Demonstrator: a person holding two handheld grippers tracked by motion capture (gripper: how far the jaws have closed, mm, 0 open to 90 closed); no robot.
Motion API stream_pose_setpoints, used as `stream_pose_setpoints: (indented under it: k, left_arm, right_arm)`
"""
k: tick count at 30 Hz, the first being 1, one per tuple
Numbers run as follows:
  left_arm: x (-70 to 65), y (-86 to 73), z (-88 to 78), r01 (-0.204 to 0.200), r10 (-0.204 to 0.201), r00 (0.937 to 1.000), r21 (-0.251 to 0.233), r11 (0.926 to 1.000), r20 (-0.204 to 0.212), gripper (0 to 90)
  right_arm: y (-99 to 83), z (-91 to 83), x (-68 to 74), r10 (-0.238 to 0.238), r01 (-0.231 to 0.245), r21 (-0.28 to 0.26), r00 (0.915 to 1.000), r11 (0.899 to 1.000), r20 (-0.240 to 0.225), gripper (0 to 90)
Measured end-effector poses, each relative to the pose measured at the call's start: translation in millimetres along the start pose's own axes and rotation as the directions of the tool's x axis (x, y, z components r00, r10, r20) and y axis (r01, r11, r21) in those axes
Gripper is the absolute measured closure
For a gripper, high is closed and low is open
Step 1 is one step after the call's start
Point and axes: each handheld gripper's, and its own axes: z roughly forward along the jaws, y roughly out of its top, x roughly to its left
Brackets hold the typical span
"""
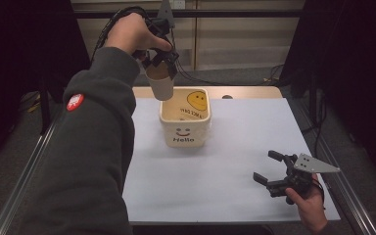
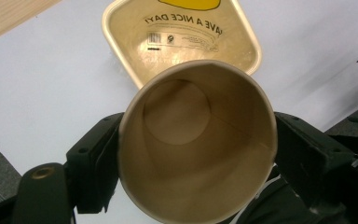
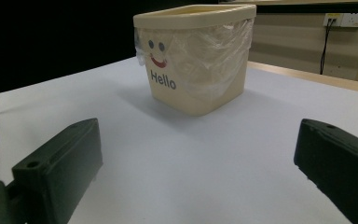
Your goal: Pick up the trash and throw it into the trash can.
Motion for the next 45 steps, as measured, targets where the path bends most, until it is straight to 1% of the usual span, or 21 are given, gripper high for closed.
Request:
stream_pose_setpoints:
  k: [1, 2, 3, 5, 6, 12, 17, 19, 20, 24, 25, 26, 28, 30, 31, 36, 37, 40, 41, 43, 45]
  left_arm:
    - [-1.5, 0.7, -0.1, 0.002, -0.002, 1.0, -0.003, 1.0, 0.003, 21.0]
    - [-2.7, 2.3, -1.1, -0.012, 0.012, 0.9999, 0.001, 0.9999, 0.009, 21.0]
    - [-4.9, 3.2, -1.6, -0.004, 0.004, 1.0, -0.003, 1.0, -0.004, 21.0]
    - [-6.8, 4.9, -1.8, -0.015, 0.015, 0.9999, 0.001, 0.9999, 0.006, 21.0]
    - [-8.3, 5.9, -1.5, -0.018, 0.018, 0.9998, 0.0, 0.9998, -0.001, 21.0]
    - [-10.6, 10.6, 6.0, -0.024, 0.024, 0.9997, 0.015, 0.9996, -0.007, 21.0]
    - [-10.9, 15.1, 20.5, -0.016, 0.016, 0.9999, 0.01, 0.9998, 0.0, 20.8]
    - [-10.5, 17.1, 26.6, -0.03, 0.03, 0.9996, 0.023, 0.9993, 0.001, 20.7]
    - [-11.1, 17.5, 30.5, -0.024, 0.024, 0.9997, 0.016, 0.9996, 0.001, 20.7]
    - [-10.1, 19.7, 42.9, -0.039, 0.038, 0.9993, 0.027, 0.9989, 0.004, 20.5]
    - [-10.7, 19.6, 46.2, -0.019, 0.019, 0.9998, 0.02, 0.9996, 0.005, 20.4]
    - [-9.4, 20.0, 48.1, -0.035, 0.035, 0.9994, 0.035, 0.9988, 0.002, 20.3]
    - [-7.5, 20.2, 53.3, -0.042, 0.042, 0.9991, 0.032, 0.9986, 0.0, 20.1]
    - [-6.8, 19.8, 58.5, -0.03, 0.03, 0.9996, 0.027, 0.9992, 0.004, 20.1]
    - [-5.7, 20.1, 60.7, -0.041, 0.041, 0.9991, 0.029, 0.9987, -0.002, 20.1]
    - [-3.8, 20.9, 73.6, -0.047, 0.047, 0.9989, 0.042, 0.998, 0.001, 19.9]
    - [-4.1, 20.9, 76.8, -0.039, 0.039, 0.9992, 0.036, 0.9986, 0.008, 19.9]
    - [-3.4, 21.2, 82.6, -0.049, 0.049, 0.9988, 0.052, 0.9974, 0.005, 19.7]
    - [-3.8, 21.1, 84.5, -0.04, 0.04, 0.9992, 0.053, 0.9978, 0.006, 19.7]
    - [-2.5, 21.6, 86.4, -0.052, 0.052, 0.9987, 0.054, 0.9972, 0.002, 19.7]
    - [-3.4, 21.2, 87.1, -0.034, 0.034, 0.9994, 0.05, 0.9982, 0.008, 19.5]
  right_arm:
    - [-0.2, 0.6, 0.2, 0.001, -0.001, -0.004, 1.0, 1.0, -0.001, 0.5]
    - [-0.2, 0.6, 0.2, 0.001, -0.001, -0.004, 1.0, 1.0, 0.0, 0.5]
    - [-0.2, 0.7, 0.2, 0.002, -0.002, -0.005, 1.0, 1.0, -0.001, 0.5]
    - [-0.2, 0.8, 0.3, 0.001, -0.001, -0.007, 1.0, 1.0, 0.001, 0.5]
    - [-0.1, 0.8, 0.3, 0.002, -0.002, -0.007, 1.0, 1.0, 0.0, 0.5]
    - [-0.1, 0.6, 0.6, 0.004, -0.004, -0.007, 1.0, 1.0, -0.003, 0.5]
    - [-0.2, 0.5, 0.7, 0.006, -0.006, -0.006, 1.0, 1.0, -0.004, 0.5]
    - [-0.1, 0.6, 0.9, 0.005, -0.005, -0.005, 1.0, 1.0, -0.003, 0.4]
    - [-0.1, 0.6, 0.8, 0.003, -0.003, -0.005, 1.0, 1.0, -0.003, 0.5]
    - [-0.1, 0.6, 1.0, 0.003, -0.003, -0.001, 1.0, 1.0, -0.006, 0.4]
    - [-0.1, 0.5, 1.0, 0.003, -0.003, -0.001, 1.0, 1.0, -0.007, 0.4]
    - [0.0, 0.5, 1.0, 0.003, -0.003, -0.001, 1.0, 1.0, -0.007, 0.5]
    - [-0.1, 0.5, 1.0, 0.003, -0.003, -0.002, 1.0, 1.0, -0.006, 0.5]
    - [-0.3, 0.7, 0.9, 0.002, -0.002, -0.001, 1.0, 1.0, -0.007, 0.5]
    - [-0.3, 0.9, 0.6, -0.001, 0.001, -0.003, 1.0, 1.0, -0.006, 0.4]
    - [-0.4, 1.4, 1.1, 0.001, -0.001, -0.003, 1.0, 1.0, -0.009, 0.4]
    - [-0.4, 1.6, 1.2, -0.001, 0.001, -0.003, 1.0, 1.0, -0.007, 0.5]
    - [-0.5, 1.5, 1.1, -0.002, 0.002, -0.004, 1.0, 1.0, -0.007, 0.5]
    - [-0.3, 1.4, 1.2, 0.001, -0.001, -0.005, 1.0, 1.0, -0.007, 0.5]
    - [-0.5, 1.4, 0.9, -0.002, 0.002, -0.003, 1.0, 1.0, -0.007, 0.5]
    - [-0.4, 1.3, 0.9, -0.003, 0.003, -0.005, 1.0, 1.0, -0.007, 0.5]
